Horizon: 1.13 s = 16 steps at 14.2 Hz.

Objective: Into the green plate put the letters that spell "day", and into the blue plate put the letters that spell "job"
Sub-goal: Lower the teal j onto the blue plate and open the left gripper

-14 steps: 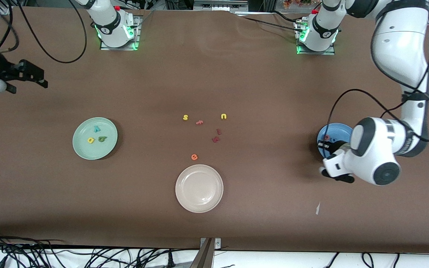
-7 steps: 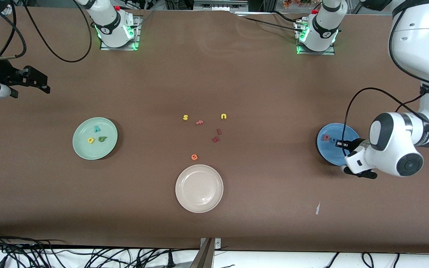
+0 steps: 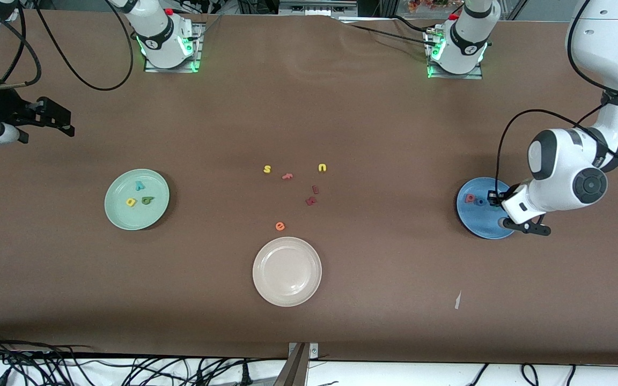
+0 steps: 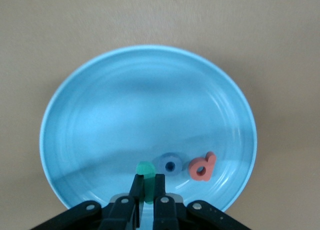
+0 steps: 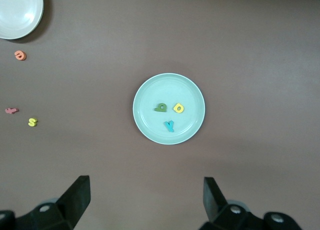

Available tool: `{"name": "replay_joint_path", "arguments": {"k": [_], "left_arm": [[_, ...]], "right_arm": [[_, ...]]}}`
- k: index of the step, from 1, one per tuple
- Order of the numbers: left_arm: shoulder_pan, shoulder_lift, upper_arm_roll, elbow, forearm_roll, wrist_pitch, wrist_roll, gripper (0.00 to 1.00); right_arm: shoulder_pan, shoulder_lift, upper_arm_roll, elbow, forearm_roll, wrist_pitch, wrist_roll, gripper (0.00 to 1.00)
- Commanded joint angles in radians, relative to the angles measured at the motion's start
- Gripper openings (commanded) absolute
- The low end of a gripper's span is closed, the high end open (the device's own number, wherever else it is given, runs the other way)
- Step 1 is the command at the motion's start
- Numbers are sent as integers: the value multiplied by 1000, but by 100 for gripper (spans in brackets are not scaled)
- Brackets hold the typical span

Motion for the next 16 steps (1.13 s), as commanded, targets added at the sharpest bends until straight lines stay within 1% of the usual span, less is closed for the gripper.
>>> {"name": "replay_joint_path", "arguments": {"k": [1,4,6,7,8,9,11,13,14,15,16], "left_arm": [[1,-39,-7,12,61,-29,-10,100],[-12,-31,-8,166,61,-245,-10,100],[-12,-28,-10,236,61,-342,-10,100],[-11,-28,-8,255,61,-365,-10,100],[1,-30,-10,273,49,-382,0,98],[1,-33,-10,287,46,-405,-1,100],[-20,-38,-13,315,58,-449,-10,100],[-34,-51,-11,368,44,-529,-12,100],[-29,-51,-11,398,41,-545,-12,100],[-32,-82,-8,401,41,-545,-18,100],[-42,-134,-7,395,39,-545,-45,100]], "right_arm": [[-6,4,2,18,-1,-22,20,100],[-6,4,1,15,0,-25,22,100],[-6,4,1,17,-1,-25,22,100],[-6,4,2,17,0,-25,22,100],[-6,4,4,15,0,-25,22,100],[-6,4,4,17,0,-25,20,100],[-6,4,4,17,0,-23,20,100],[-3,4,8,20,-9,-22,20,100],[-2,4,8,20,-9,-22,18,100],[-2,4,8,18,-10,-23,18,100],[-2,4,8,20,-12,-22,18,100]]}}
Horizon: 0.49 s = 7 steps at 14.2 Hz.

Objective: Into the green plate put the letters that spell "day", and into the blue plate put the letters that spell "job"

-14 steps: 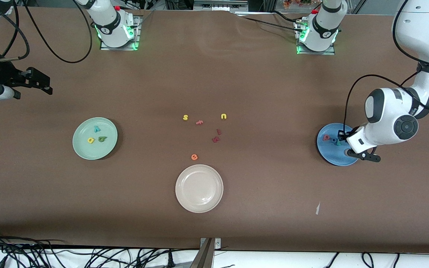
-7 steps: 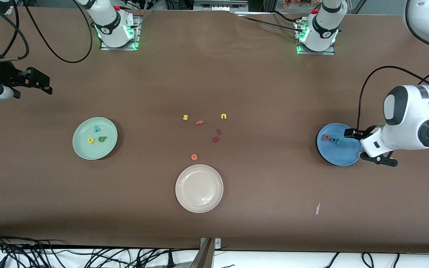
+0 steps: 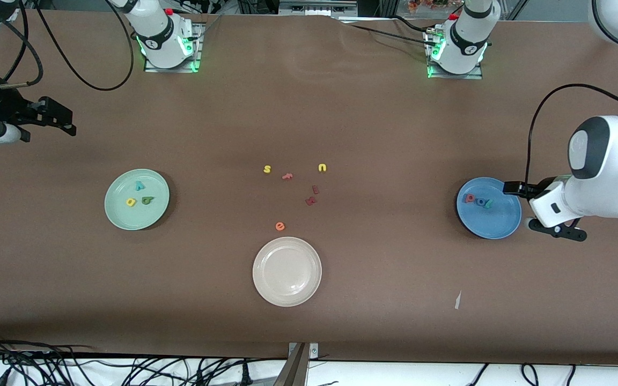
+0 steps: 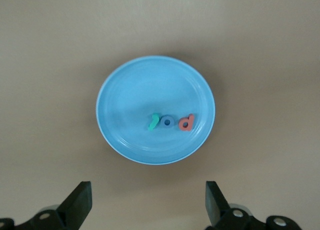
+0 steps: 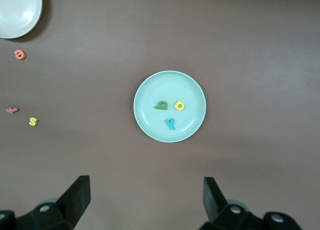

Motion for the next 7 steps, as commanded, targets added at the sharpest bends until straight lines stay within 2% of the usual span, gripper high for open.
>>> {"name": "replay_joint_path", "arguments": {"k": [1,7], "left_arm": [[-21,-110,6,2,2,-33,-85,100],[-54,-308,9,-49,-43,-105,-104,100]], "right_arm": [[-2,4,6,20,-12,-12,7,100],[-2,4,6,18,-10,-15,7,100]]}}
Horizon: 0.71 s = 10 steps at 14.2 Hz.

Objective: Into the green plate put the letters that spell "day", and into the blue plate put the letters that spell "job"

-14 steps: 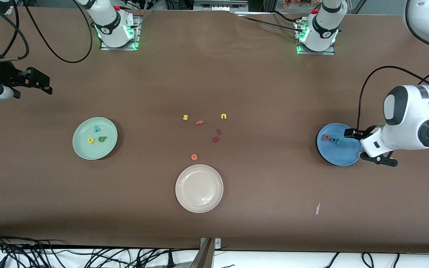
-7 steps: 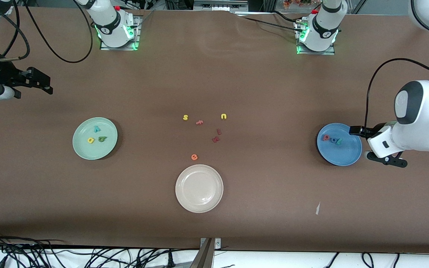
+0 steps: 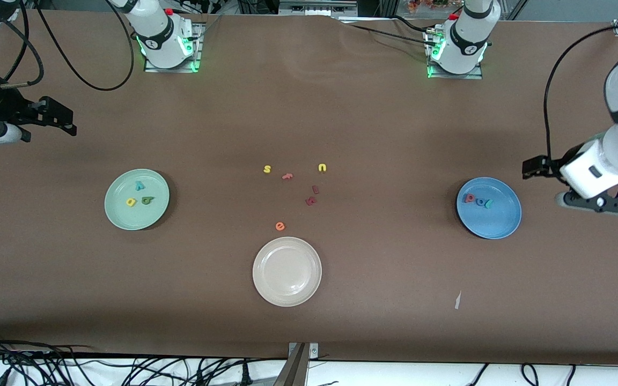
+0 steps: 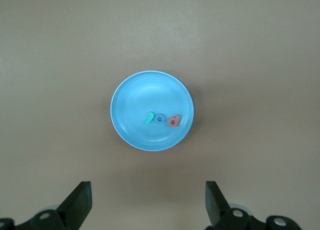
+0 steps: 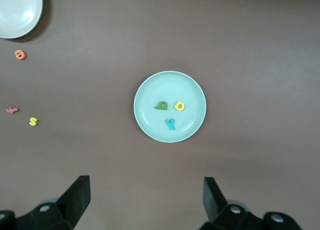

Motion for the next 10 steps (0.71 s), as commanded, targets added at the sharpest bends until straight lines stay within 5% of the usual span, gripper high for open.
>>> {"name": "replay_joint_path", "arguments": {"k": [1,10], "left_arm": [[-17,-109,9,-63,-25,-11,-5,100],[1,-122,2,-72,-27,-63,4,100]], "right_arm": [[-2,4,5,17,-10,-15,7,100],[-2,3,5,14,-9,-16,7,100]]}}
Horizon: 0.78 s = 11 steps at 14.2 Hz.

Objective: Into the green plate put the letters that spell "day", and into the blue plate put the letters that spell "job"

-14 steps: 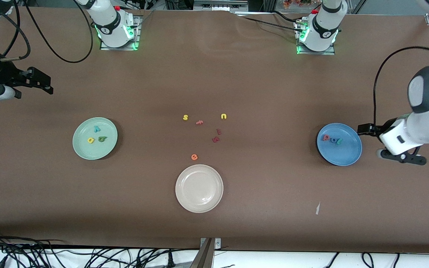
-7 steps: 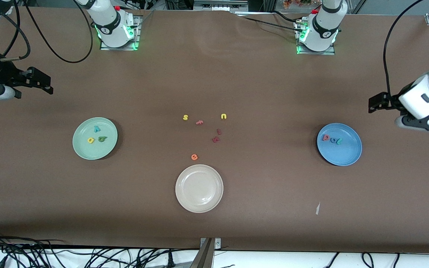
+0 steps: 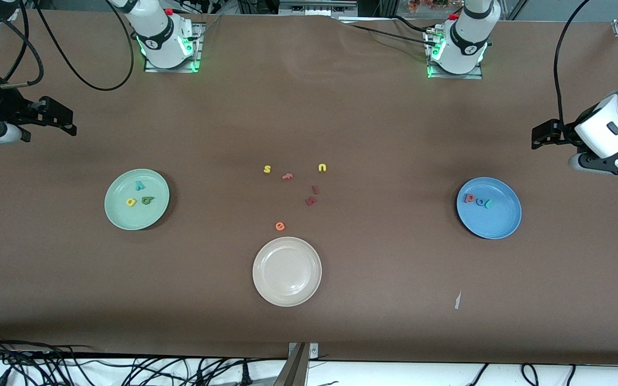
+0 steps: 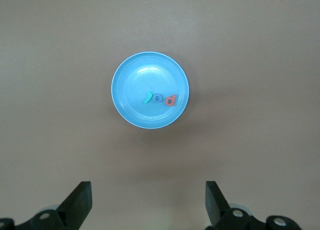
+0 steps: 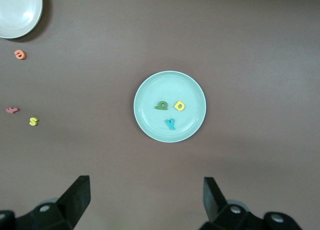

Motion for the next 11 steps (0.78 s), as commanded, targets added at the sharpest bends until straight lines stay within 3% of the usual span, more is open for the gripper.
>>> {"name": "replay_joint_path", "arguments": {"k": [1,11], "left_arm": [[4,-12,0,-3,-24,-5,4,100],[4,-3,0,-6,-66,-5,4,100]], "right_arm": [[-2,3,5,14,-9,-16,7,100],[-4,4,3,16,-2,-15,9,100]]}}
